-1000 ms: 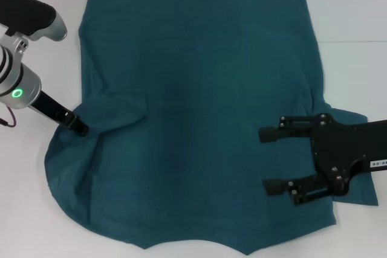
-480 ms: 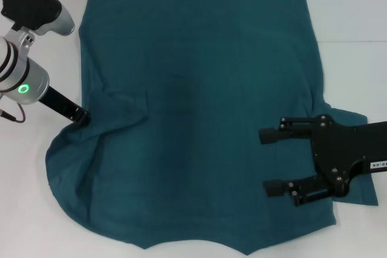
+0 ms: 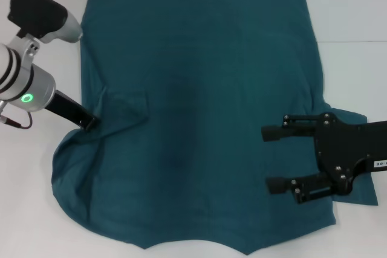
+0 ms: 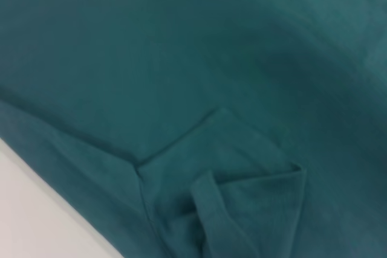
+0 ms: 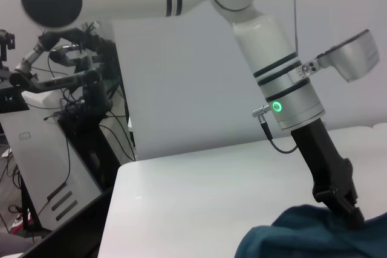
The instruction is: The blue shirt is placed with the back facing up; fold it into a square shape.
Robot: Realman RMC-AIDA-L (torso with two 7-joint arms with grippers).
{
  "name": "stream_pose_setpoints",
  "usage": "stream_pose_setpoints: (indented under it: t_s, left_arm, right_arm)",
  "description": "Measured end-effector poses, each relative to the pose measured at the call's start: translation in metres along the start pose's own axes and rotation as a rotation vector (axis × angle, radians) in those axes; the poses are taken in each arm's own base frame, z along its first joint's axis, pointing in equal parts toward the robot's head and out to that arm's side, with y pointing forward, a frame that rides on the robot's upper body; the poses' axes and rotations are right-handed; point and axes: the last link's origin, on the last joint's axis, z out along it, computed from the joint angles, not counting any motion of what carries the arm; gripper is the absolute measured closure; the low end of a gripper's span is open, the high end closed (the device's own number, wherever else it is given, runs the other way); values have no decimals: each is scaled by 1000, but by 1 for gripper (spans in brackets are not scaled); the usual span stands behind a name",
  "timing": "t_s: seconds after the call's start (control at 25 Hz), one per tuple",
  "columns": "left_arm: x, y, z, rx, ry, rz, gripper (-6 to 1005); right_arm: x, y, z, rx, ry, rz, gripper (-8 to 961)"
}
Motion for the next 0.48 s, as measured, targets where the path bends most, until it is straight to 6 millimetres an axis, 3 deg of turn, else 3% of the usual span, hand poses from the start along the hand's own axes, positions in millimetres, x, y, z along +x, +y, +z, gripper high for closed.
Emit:
stream_pose_setpoints:
  t_s: [0.48]
  left_arm:
    - [-15, 29, -12, -70, 28, 81, 965]
  right_arm:
    - [-2, 0, -1, 1, -10, 0, 50]
